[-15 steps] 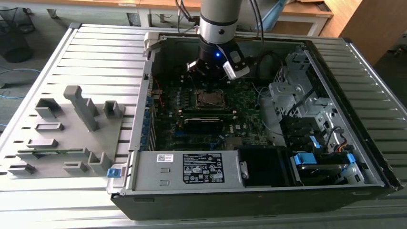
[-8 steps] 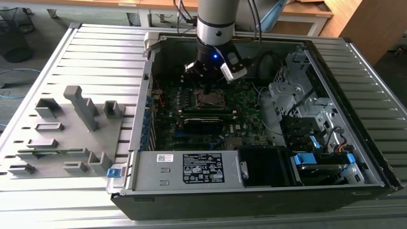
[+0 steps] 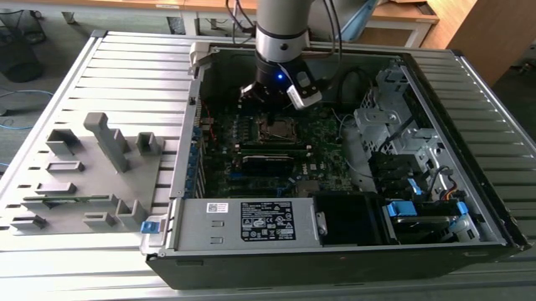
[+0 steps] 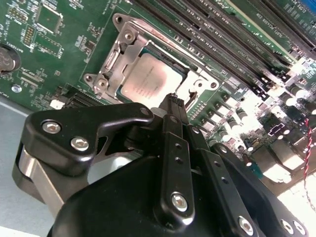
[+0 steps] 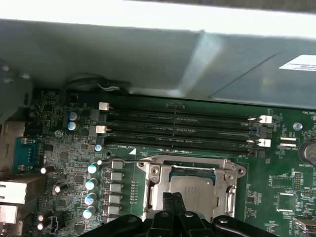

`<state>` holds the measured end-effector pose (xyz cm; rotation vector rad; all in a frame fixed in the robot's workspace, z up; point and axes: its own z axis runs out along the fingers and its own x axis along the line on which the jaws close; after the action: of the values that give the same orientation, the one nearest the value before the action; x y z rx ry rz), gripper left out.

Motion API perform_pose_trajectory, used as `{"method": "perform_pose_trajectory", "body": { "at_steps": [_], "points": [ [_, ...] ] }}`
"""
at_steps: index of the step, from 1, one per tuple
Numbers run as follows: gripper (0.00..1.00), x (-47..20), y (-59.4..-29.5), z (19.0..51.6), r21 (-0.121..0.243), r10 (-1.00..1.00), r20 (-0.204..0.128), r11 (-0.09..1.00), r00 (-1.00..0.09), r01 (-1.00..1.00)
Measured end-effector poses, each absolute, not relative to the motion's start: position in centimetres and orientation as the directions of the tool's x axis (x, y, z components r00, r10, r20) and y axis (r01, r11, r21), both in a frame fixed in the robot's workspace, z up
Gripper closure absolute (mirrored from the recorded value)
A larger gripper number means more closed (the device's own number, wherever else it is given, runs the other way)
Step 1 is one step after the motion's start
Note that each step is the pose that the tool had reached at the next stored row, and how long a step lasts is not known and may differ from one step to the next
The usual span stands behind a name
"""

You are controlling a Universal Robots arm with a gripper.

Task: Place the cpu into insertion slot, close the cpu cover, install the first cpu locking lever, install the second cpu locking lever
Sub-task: 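Close the cpu cover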

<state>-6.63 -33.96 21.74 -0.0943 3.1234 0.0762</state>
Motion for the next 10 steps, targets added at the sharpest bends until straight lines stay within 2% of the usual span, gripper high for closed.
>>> {"method": "perform_pose_trajectory", "body": {
  "at_steps": [10],
  "points": [
    [0.89, -7.32, -34.14, 20.81, 0.047, -0.06, -0.017, 0.997, -0.998, -0.061]
  ]
}}
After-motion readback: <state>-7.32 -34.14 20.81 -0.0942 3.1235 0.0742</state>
